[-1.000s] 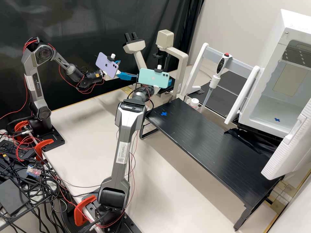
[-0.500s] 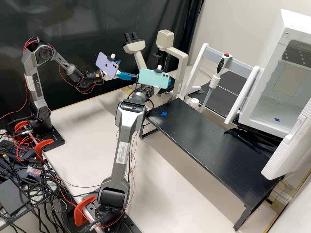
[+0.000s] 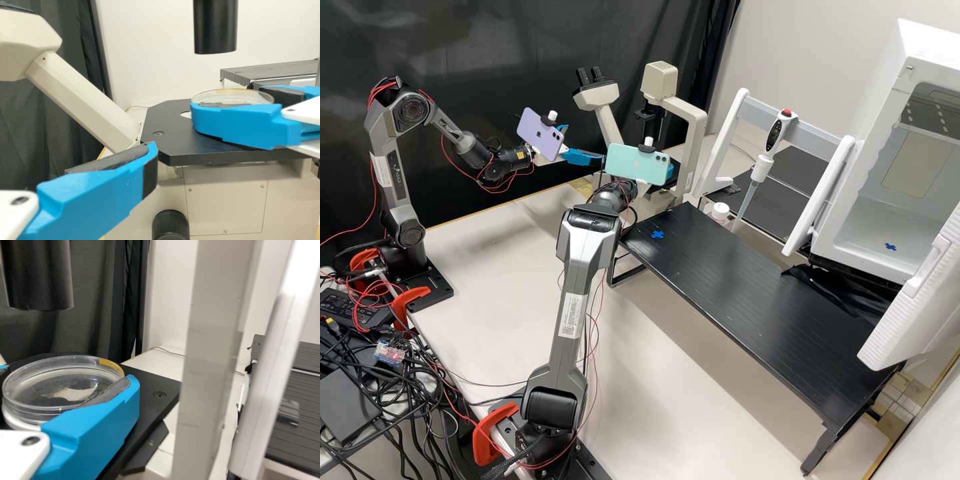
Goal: Move the petri dish to the bench
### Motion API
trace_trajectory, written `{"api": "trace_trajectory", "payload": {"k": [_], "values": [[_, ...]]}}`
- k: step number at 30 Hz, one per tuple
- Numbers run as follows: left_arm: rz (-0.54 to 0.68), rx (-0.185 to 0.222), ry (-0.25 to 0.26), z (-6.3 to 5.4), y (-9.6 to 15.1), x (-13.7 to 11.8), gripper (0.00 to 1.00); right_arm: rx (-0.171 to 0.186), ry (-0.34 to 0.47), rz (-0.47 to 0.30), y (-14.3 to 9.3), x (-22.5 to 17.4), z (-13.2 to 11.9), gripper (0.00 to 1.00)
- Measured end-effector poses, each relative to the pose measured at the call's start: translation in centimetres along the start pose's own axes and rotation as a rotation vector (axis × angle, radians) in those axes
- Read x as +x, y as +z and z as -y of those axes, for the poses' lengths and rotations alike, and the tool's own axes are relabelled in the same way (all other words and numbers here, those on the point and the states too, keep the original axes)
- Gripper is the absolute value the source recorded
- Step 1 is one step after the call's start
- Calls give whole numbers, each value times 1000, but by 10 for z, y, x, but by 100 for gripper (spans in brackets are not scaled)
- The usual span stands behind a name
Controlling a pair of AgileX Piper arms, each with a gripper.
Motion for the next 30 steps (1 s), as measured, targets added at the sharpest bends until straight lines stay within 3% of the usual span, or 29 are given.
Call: {"api": "trace_trajectory", "payload": {"k": [7,26,30], "values": [[0,0,0,0,0,0,100,20,27,-20,7,-17,-1,0],[0,0,0,0,0,0,100,7,84,-137,26,-108,-14,0],[0,0,0,0,0,0,100,41,147,-148,42,-131,-25,0]]}}
